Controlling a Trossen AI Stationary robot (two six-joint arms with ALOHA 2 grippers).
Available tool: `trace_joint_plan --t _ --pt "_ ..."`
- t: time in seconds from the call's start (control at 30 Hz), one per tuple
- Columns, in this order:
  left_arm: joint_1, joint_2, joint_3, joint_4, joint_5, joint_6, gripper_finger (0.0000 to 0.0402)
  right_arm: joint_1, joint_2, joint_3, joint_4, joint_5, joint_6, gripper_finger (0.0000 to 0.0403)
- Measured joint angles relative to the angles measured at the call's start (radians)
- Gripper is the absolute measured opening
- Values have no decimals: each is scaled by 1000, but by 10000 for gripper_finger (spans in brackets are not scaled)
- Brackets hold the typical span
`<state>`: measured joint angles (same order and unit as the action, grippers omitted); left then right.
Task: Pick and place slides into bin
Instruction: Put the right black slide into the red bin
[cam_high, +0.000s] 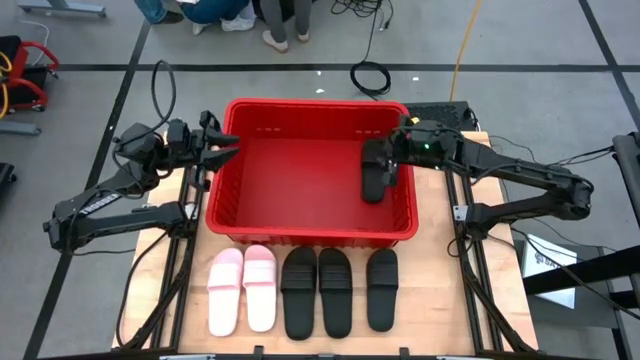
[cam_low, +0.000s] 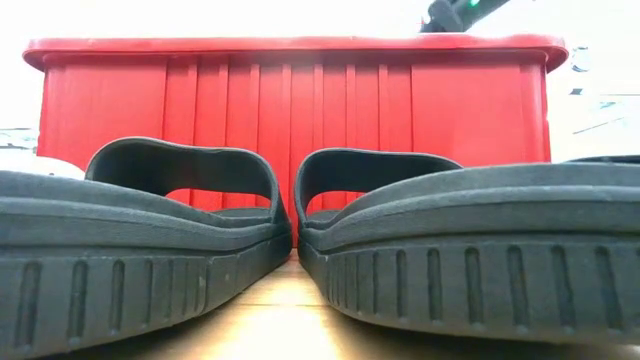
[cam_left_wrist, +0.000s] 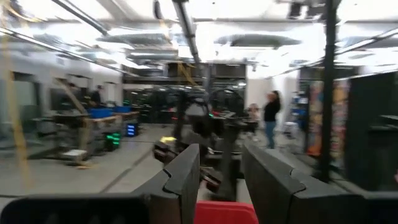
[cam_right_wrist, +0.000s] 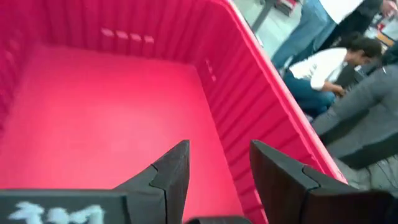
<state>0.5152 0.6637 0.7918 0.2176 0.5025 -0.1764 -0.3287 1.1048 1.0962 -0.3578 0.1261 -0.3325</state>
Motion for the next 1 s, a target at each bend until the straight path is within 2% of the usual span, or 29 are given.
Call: trace_joint_plan --t 0.17,0.6,0.7,0.87,1.0 --pt "-24 4 0 -1 81 -37 127 80 -35 0 24 0 39 155" --pt "-217 20 0 -2 76 -7 127 289 -72 -1 85 -11 202 155" --pt "-270 35 0 3 73 2 127 330 -72 -1 109 -65 223 155" --pt "-365 63 0 19 72 60 127 401 -70 -1 131 -217 270 155" --pt "-428 93 0 24 18 77 127 465 -54 -1 158 -304 270 155"
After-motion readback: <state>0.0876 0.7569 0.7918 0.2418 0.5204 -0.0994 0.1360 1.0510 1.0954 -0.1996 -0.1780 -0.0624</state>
